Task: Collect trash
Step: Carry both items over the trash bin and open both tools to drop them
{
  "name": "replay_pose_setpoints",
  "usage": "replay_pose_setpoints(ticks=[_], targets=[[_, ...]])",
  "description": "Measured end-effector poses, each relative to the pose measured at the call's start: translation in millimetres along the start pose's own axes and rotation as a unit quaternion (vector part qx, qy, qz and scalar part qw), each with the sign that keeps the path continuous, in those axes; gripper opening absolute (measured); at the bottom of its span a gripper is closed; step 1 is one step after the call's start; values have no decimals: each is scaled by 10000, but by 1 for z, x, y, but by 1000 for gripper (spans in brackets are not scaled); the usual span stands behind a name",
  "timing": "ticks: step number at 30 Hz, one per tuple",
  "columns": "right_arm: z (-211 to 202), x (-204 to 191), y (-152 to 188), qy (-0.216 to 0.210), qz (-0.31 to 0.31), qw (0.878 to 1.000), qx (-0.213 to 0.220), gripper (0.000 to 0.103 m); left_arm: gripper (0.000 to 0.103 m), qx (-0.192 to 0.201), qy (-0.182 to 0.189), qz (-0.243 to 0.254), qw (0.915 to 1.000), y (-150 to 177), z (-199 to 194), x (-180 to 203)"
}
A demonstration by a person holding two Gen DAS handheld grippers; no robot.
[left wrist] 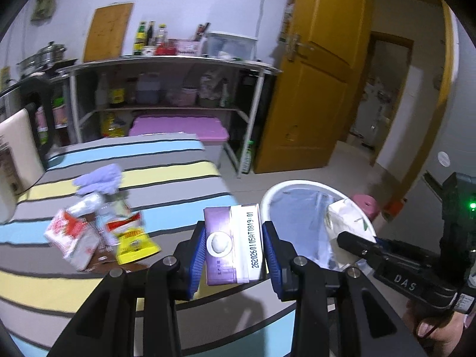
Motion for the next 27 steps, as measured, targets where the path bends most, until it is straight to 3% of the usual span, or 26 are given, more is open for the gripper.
replay_pose_setpoints(ticks=[12, 27], targets=[[6, 48, 1, 354, 314, 9988, -131, 21, 37, -234, 716, 366, 9965, -10, 56, 54], [21, 76, 10, 517, 491, 9965, -432, 23, 38, -652, 1017, 467, 9916, 3, 105, 72]])
Point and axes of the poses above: each gripper's, at about its wrist camera, not at the fingertips, and z roughly the way its jaws point, x to its right, y to its underside, the point moved 5 cm from there along z, roughly the way its jaws point, and after that the axes turned 13 degrees about y, right-handed, at the moved point
